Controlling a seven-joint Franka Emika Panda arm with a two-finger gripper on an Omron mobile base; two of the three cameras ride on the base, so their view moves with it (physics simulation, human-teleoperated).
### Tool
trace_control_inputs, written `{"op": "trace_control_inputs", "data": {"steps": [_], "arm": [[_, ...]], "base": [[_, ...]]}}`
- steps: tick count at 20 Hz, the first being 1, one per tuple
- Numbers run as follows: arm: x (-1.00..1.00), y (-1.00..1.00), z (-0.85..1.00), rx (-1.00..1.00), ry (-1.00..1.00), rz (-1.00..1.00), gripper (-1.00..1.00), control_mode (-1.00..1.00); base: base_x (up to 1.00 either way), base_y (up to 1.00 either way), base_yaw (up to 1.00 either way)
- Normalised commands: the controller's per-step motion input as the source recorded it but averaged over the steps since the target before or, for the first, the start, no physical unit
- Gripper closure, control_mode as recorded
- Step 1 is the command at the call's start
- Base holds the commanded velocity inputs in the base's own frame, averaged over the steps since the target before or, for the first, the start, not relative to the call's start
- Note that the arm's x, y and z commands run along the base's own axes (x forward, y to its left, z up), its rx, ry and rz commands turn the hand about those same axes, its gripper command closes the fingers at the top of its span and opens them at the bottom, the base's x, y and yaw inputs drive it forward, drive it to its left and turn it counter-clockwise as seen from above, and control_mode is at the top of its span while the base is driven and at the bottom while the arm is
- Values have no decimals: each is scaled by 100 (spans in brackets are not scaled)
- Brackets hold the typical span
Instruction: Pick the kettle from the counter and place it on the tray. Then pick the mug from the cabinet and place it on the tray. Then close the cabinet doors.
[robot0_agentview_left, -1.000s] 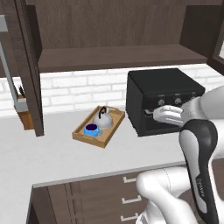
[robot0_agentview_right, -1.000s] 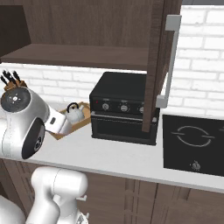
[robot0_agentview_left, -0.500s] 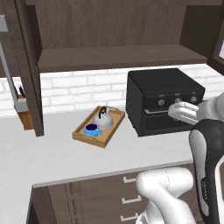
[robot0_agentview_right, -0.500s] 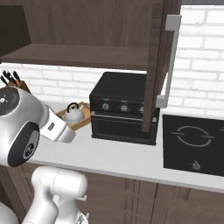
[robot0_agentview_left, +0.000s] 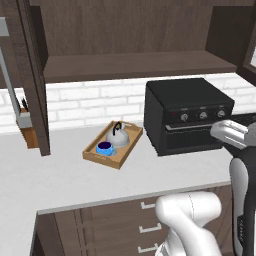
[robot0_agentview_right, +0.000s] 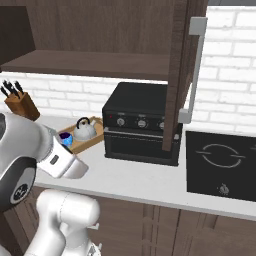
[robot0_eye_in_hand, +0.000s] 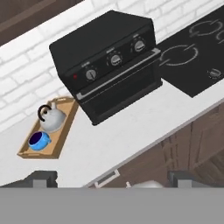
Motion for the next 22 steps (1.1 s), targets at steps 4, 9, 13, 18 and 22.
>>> {"op": "trace_control_inputs", "data": {"steps": [4,9,13,18,22], "arm": [[-58,-63,25,7,-3,-3,-100,-100],[-50,-74,22,14,-1,0,-100,-100],[-55,-56,0,9,-8,0,-100,-100],[-31,-46,0,5,-9,0,-100,-100],[1,-36,0,7,-2,0,-100,-100]], "base": [[0,0,0],[0,0,0],[0,0,0],[0,0,0],[0,0,0]]}}
